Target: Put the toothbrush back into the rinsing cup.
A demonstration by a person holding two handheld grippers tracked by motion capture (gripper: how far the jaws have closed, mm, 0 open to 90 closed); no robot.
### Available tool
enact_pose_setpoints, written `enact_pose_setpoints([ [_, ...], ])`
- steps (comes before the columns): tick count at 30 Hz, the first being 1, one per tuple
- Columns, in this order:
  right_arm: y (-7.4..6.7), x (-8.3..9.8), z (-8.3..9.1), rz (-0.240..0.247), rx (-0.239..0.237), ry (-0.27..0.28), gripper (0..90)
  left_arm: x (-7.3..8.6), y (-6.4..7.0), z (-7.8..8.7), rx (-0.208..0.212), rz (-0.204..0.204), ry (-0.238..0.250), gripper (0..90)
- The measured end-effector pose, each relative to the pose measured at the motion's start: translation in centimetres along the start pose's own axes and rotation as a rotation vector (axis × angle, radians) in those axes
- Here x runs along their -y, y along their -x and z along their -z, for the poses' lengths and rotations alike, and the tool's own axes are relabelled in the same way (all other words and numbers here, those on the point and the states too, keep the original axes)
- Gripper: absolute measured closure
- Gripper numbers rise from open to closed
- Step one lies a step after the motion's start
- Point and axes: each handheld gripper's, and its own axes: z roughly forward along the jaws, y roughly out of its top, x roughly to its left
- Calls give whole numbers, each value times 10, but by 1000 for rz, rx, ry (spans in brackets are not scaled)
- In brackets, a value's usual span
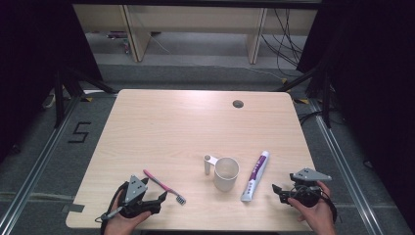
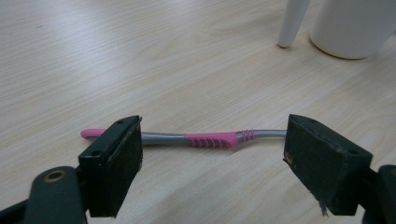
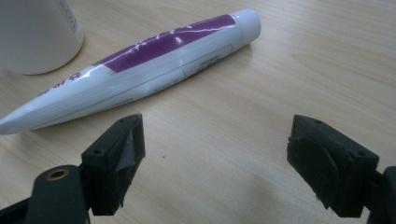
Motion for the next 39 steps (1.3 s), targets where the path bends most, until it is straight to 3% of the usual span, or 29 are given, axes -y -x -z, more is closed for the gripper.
enact_pose_setpoints([
  [1, 1, 0, -1, 10, -12, 8, 198, 0, 0, 0, 4, -2, -3, 188],
  [2, -4, 0, 1, -56, -20, -23, 198, 0, 0, -1, 11, -1, -7, 187],
  [3, 0, 0, 0, -9, -8, 1, 198, 0, 1, -1, 15, -1, -9, 187],
  [6, -1, 0, -1, -12, -12, -6, 199, -2, 0, -2, 33, -17, -26, 187],
  [7, -5, 1, -1, -65, -32, -22, 199, -3, -1, -4, 47, -27, -26, 187],
  [9, -3, 1, -2, -16, -28, -1, 200, -4, -2, -4, 48, -39, -25, 187],
  [10, -4, 0, -3, -19, -31, -3, 200, -6, -6, -5, 44, -72, -26, 188],
  [11, -5, 0, -2, -34, -29, -8, 200, -6, -7, -5, 52, -70, -30, 188],
  [14, -3, 1, -3, -10, -24, 3, 201, -8, -10, -6, 80, -72, -42, 195],
  [15, -3, 1, -3, -10, -24, 3, 201, -10, -12, -6, 79, -106, -67, 195],
  [16, -1, 1, -4, 5, -27, 6, 201, -13, -12, -6, 106, -119, -73, 212],
  [17, -1, 1, -4, 5, -27, 6, 201, -13, -12, -6, 106, -119, -73, 239],
  [18, -2, 0, -4, -22, -45, -10, 201, -17, -13, -6, 108, -145, -79, 239],
  [19, -2, 1, -4, -23, -45, -15, 202, -21, -13, -7, 131, -171, -91, 257],
  [21, -2, 1, -4, -19, -41, -14, 202, -24, -14, -9, 134, -193, -101, 263],
  [22, -2, 1, -5, -20, -46, -18, 202, -29, -16, -12, 140, -272, -123, 270],
  [24, -5, 2, -5, -33, -41, -35, 203, -31, -17, -14, 152, -283, -146, 277],
  [26, -3, 1, -5, -17, -45, -39, 203, -37, -21, -16, 165, -344, -199, 288],
  [30, -5, 2, -6, -23, -46, -36, 205, -43, -24, -20, 174, -360, -242, 311],
  [31, -3, 1, -8, 14, -52, -28, 207, -46, -26, -24, 174, -379, -264, 319],
  [33, -2, 1, -9, 25, -64, -20, 208, -47, -26, -26, 182, -387, -278, 341],
  [34, -3, 1, -7, 8, -59, -30, 208, -50, -27, -30, 197, -422, -320, 352],
  [35, -3, 1, -7, 8, -59, -30, 208, -50, -27, -30, 197, -422, -320, 367],
  [39, -4, 1, -7, 6, -45, -42, 209, -54, -34, -37, 240, -474, -417, 391],
])
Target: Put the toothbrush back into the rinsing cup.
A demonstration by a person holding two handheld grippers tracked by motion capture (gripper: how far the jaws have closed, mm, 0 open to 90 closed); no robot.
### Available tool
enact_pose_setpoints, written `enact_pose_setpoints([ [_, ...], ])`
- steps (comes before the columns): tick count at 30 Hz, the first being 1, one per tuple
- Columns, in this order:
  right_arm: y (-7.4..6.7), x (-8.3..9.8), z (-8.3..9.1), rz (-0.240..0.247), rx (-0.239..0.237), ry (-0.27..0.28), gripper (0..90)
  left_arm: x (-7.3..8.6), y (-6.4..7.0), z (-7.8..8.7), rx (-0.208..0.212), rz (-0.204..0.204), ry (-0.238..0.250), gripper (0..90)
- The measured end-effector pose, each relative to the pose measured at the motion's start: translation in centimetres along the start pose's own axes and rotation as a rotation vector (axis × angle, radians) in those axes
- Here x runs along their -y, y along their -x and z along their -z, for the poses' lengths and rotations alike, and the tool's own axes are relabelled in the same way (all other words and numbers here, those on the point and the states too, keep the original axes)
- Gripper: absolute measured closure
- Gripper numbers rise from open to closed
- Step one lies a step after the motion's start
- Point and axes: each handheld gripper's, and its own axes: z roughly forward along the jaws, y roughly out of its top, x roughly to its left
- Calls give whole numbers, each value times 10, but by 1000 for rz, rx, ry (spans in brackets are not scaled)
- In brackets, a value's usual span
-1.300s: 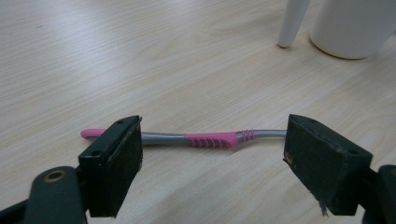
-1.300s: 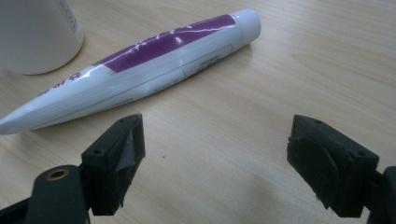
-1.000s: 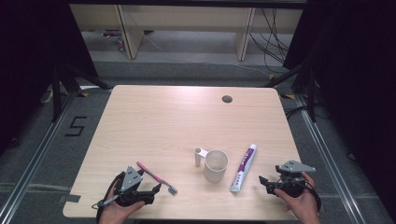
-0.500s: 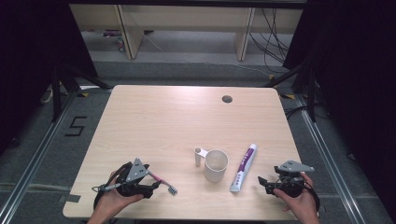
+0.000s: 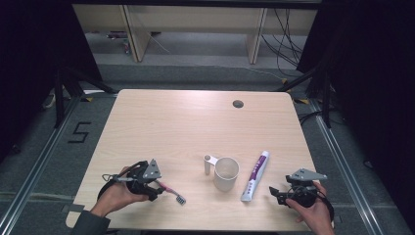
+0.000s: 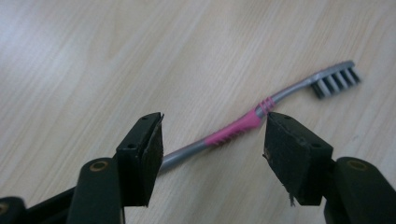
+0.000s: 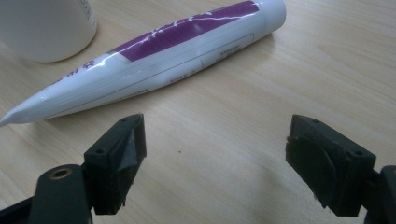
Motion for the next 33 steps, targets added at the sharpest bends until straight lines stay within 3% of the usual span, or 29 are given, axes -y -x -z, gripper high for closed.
enact_pose_setpoints([
  [2, -2, 0, -1, -15, -12, -5, 208, -1, -4, -1, 5, -22, -29, 431],
  [5, 0, 0, -1, 4, -5, -4, 209, -6, -6, 0, 25, -53, -63, 450],
  [6, -2, 0, -1, -30, -17, -19, 209, -10, -6, 0, 41, -75, -84, 460],
  [7, -2, 0, -1, -30, -17, -19, 209, -10, -6, 0, 41, -75, -84, 472],
  [8, 0, 0, -1, 1, -9, -17, 208, -13, -6, -2, 53, -97, -103, 477],
  [9, -2, 0, -1, -21, -19, -20, 209, -15, -6, -4, 51, -109, -113, 485],
  [11, -1, 0, -3, -9, -31, -9, 210, -18, -7, -7, 59, -131, -131, 504],
  [12, -2, 0, -2, -29, -26, -27, 210, -19, -7, -8, 61, -136, -128, 515],
  [15, -1, 0, -2, -7, -18, -18, 210, -21, -7, -11, 76, -149, -146, 545],
  [16, -3, 0, -1, -39, -22, -28, 212, -21, -7, -12, 80, -152, -156, 545],
  [17, 0, 0, -2, -2, -25, -20, 212, -22, -6, -16, 96, -159, -175, 558],
  [19, 1, 0, -4, 19, -28, 0, 213, -22, -6, -17, 106, -155, -184, 568],
  [20, -2, 0, -3, -14, -36, -9, 214, -23, -8, -20, 107, -184, -198, 574],
  [28, 0, 1, -4, 8, -36, -16, 218, -25, -8, -23, 149, -119, -248, 683],
  [31, -4, 0, -2, -33, -29, -33, 219, -27, -8, -24, 169, -69, -272, 725],
  [33, -3, 1, -3, -13, -28, -33, 218, -28, -7, -25, 176, -57, -293, 748],
])
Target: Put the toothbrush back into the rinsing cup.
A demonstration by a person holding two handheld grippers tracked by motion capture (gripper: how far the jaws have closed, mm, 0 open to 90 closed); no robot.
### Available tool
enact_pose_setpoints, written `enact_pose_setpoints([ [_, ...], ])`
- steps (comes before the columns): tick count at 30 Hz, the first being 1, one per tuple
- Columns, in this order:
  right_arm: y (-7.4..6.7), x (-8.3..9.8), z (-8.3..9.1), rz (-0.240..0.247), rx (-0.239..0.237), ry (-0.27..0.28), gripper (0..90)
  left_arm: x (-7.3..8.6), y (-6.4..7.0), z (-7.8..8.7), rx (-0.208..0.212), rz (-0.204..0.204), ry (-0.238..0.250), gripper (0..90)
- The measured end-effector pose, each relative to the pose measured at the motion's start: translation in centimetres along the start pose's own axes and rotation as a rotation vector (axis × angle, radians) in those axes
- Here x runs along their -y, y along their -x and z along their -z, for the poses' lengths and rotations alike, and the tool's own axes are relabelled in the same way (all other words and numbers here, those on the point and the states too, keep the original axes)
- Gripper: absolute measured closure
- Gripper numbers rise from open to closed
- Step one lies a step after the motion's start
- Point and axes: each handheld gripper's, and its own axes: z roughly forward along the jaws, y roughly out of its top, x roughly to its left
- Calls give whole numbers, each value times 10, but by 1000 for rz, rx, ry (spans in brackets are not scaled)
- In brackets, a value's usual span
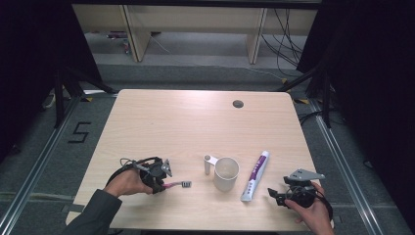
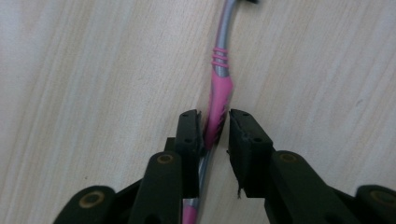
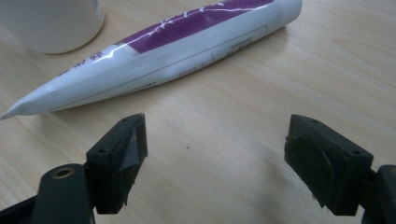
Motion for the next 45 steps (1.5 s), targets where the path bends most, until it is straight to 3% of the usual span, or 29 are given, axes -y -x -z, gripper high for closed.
enact_pose_setpoints([
  [1, 0, 0, -1, -1, -18, 4, 219, 0, 0, 0, 0, 0, 0, 754],
  [10, -2, 0, -1, -6, -14, -16, 220, -12, -1, -2, -9, 37, -81, 816],
  [11, 0, 1, -2, 28, -8, -1, 220, -14, 0, -2, -6, 54, -101, 819],
  [12, 0, 1, -2, 28, -8, -1, 220, -14, 0, -2, -6, 54, -101, 820],
  [13, -2, 0, 0, -2, -16, -13, 221, -16, -1, -2, -5, 65, -118, 821],
  [15, 1, 0, -2, 39, -6, -3, 221, -17, 0, -3, -5, 70, -120, 822],
  [18, 0, 1, -2, 30, -17, -6, 221, -20, 0, -3, -10, 85, -143, 824],
  [19, -2, 0, -1, -5, -23, -24, 221, -21, 0, -3, -9, 89, -150, 824],
  [21, 0, 1, -3, 37, -13, 0, 222, -23, 2, -4, -23, 75, -161, 826],
  [24, -1, 1, -2, 16, -20, -16, 222, -24, 2, -4, -20, 51, -170, 827],
  [29, 0, 1, -2, 25, -21, -2, 222, -22, 1, 0, -42, 37, -155, 829],
  [30, 0, 1, -3, 27, -10, 1, 223, -21, 0, 4, -41, 46, -120, 829],
  [32, 1, 1, -2, 25, -21, -5, 223, -21, -1, 8, -49, 48, -104, 830],
  [33, -1, 0, -1, 0, -13, -9, 223, -19, -3, 14, -63, 60, -54, 830],
  [34, -1, 0, -1, 0, -13, -9, 223, -19, -3, 14, -63, 60, -54, 830],
  [35, 0, 0, -1, -1, -14, -8, 223, -16, -5, 22, -74, 84, 5, 830],
  [36, 0, 0, -1, -1, -14, -8, 223, -16, -5, 22, -74, 84, 5, 830],
  [39, 1, 1, -2, 14, -6, 12, 224, -10, -9, 32, -91, 132, 100, 830],
  [40, 0, 0, -1, -16, -26, -2, 224, -6, -12, 37, -108, 158, 186, 829],
  [41, 0, 0, -1, -16, -26, -2, 224, -6, -12, 37, -108, 158, 186, 829],
  [42, 3, 0, 0, 19, -7, 10, 224, -2, -13, 42, -118, 192, 258, 829],
  [43, 2, 0, 0, -4, -15, 6, 224, -2, -13, 42, -118, 192, 258, 829],
  [44, 1, 0, 0, -11, -17, 4, 225, 1, -14, 44, -128, 227, 350, 829],
  [45, 2, 0, 0, -11, -17, 4, 225, 3, -13, 45, -137, 256, 406, 829],
])
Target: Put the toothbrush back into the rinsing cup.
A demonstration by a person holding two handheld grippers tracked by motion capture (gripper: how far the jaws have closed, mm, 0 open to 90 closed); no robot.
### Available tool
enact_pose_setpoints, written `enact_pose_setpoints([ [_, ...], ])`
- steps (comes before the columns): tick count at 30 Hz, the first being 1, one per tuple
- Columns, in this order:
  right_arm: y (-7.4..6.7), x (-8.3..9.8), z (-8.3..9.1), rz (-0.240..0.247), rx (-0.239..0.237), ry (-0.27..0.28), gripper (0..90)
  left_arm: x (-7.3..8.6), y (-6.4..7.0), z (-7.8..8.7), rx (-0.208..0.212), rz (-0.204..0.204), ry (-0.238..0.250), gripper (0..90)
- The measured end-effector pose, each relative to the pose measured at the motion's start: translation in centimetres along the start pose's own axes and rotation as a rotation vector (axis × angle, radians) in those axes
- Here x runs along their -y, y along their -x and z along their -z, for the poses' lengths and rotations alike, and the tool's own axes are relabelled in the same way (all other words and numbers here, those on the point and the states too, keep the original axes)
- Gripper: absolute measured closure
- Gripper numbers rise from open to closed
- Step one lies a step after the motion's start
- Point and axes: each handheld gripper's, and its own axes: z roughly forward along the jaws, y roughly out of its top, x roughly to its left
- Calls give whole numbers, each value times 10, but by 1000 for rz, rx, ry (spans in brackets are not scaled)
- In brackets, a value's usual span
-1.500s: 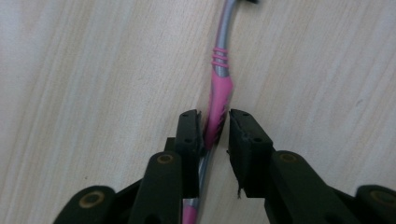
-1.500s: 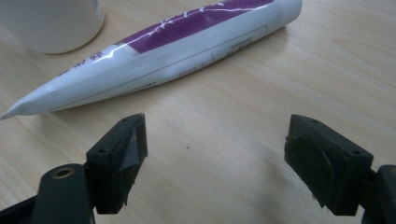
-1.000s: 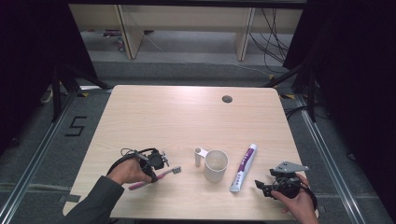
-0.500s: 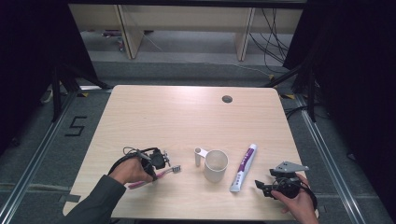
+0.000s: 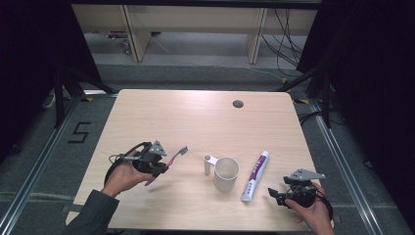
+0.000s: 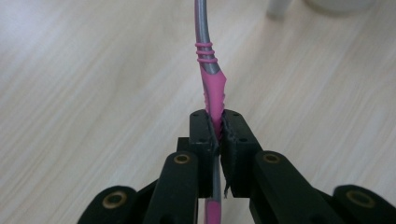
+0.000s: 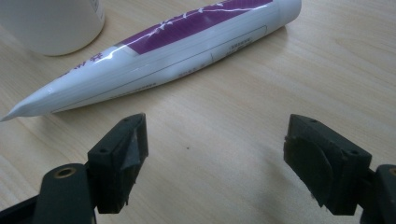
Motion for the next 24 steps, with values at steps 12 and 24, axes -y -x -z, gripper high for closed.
enact_pose_setpoints([
  [12, 3, 0, 0, 21, 11, 11, 227, 2, 9, 1, 60, 176, 400, 829],
  [24, 3, 0, 1, 27, 12, 14, 227, -15, 23, -2, -13, 179, 612, 829],
])
